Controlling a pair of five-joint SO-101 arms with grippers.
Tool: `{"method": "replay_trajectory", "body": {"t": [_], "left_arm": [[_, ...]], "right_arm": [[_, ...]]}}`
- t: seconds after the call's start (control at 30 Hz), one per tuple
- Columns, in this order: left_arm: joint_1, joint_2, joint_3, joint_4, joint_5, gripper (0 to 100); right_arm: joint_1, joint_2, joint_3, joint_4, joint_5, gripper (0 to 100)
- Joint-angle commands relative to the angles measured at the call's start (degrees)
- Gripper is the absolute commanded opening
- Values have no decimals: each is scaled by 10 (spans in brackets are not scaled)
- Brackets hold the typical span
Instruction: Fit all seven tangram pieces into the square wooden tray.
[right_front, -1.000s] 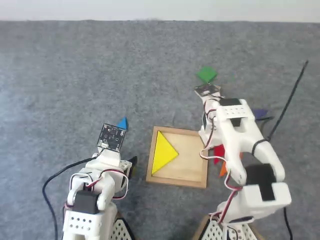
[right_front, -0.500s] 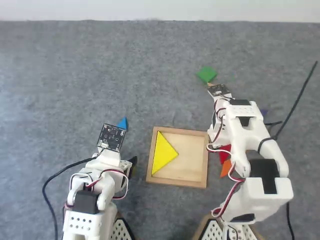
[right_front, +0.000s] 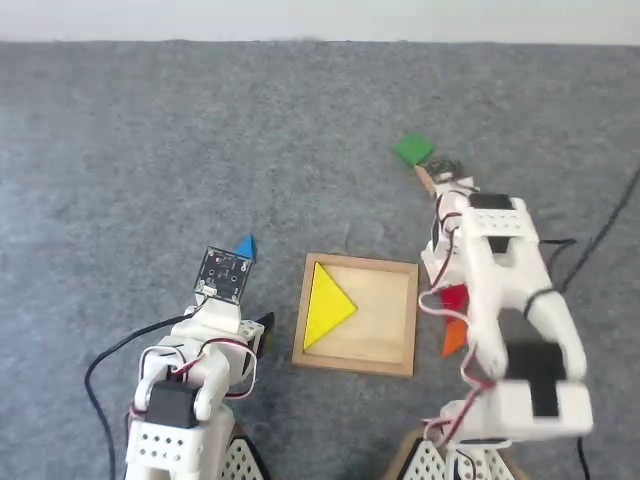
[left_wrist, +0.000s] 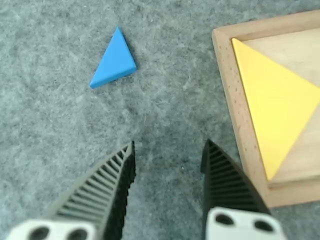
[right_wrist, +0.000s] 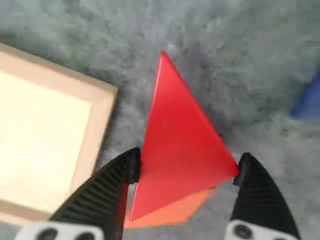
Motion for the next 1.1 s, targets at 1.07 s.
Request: {"method": "replay_trajectory", "body": {"t": [1.07], "left_arm": [[3, -4, -4, -3, -1, 207]], "right_arm": [[-304, 80, -172, 11, -736, 234]]}}
